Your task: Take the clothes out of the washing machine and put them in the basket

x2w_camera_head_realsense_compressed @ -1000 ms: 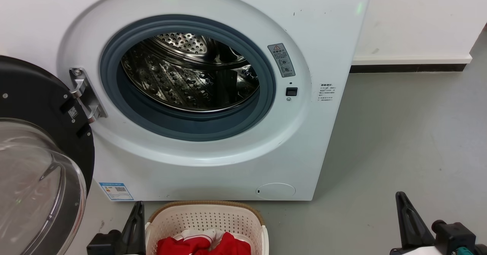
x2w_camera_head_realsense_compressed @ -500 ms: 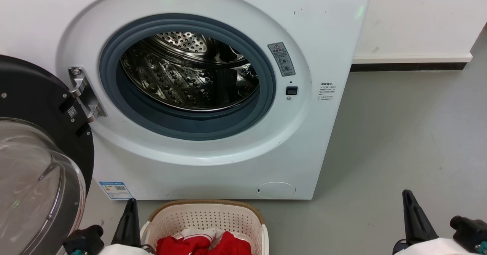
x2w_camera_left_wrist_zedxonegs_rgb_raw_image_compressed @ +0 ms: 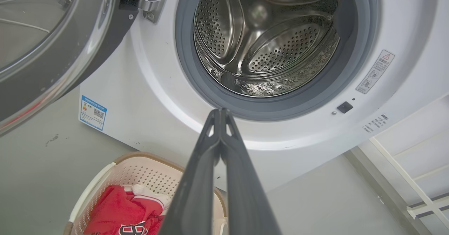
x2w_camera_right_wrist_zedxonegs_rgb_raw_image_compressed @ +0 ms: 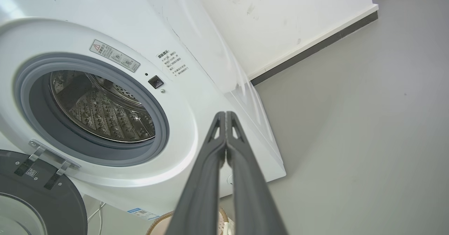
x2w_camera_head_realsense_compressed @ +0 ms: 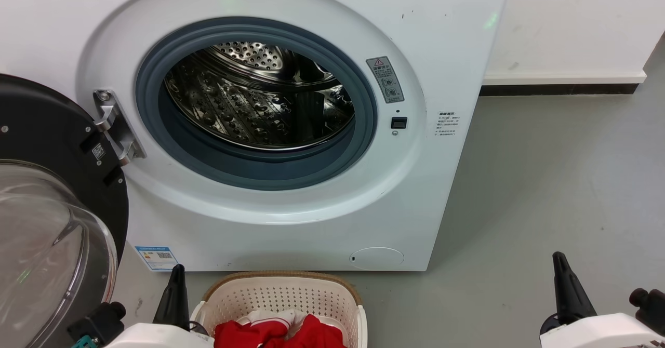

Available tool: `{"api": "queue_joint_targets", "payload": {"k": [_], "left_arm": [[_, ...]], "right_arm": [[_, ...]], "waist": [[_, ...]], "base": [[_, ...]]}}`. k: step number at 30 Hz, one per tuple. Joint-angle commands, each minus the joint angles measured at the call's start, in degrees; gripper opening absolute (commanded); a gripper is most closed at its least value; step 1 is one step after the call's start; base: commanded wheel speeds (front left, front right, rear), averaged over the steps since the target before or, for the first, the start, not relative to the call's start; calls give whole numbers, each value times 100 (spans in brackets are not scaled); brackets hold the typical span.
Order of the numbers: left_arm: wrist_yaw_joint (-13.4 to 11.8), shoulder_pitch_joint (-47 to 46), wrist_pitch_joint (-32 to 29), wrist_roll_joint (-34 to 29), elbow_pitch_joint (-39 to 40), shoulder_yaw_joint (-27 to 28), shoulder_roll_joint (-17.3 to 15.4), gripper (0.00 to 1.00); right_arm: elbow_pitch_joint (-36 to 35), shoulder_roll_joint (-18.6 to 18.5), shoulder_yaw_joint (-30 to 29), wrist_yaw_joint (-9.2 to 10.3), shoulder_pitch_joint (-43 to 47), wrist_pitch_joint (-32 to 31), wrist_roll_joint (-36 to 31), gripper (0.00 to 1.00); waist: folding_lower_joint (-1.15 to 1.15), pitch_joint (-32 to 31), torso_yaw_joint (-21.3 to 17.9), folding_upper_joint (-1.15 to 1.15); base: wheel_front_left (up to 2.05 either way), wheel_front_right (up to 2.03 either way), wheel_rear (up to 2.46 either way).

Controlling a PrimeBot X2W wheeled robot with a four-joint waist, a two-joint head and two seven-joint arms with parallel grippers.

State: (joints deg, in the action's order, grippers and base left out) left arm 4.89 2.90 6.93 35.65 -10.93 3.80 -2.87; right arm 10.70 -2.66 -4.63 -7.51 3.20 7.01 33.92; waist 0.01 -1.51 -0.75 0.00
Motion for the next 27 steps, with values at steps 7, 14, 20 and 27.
{"api": "queue_joint_targets", "payload": {"k": [7,14,20,27], "left_arm": [[55,-258,-168,723,23,44,-6,0],[76,-333,-301,1287,-15,73,-5,0],[97,-397,-392,1664,-39,92,-5,0],[117,-465,-515,2158,-73,117,-5,0]], "right_arm": [[-17,-17,-33,0,-269,-162,750,0],[24,-19,-51,0,-350,-300,1332,0],[49,-20,-63,0,-415,-390,1720,0],[86,-21,-80,1,-485,-508,2230,0]], "waist": [[-1,13,6,0],[-1,25,12,0],[-1,34,16,0],[-1,47,21,0]], "base": [[0,0,0],[0,0,0],[0,0,0],[0,0,0]]}}
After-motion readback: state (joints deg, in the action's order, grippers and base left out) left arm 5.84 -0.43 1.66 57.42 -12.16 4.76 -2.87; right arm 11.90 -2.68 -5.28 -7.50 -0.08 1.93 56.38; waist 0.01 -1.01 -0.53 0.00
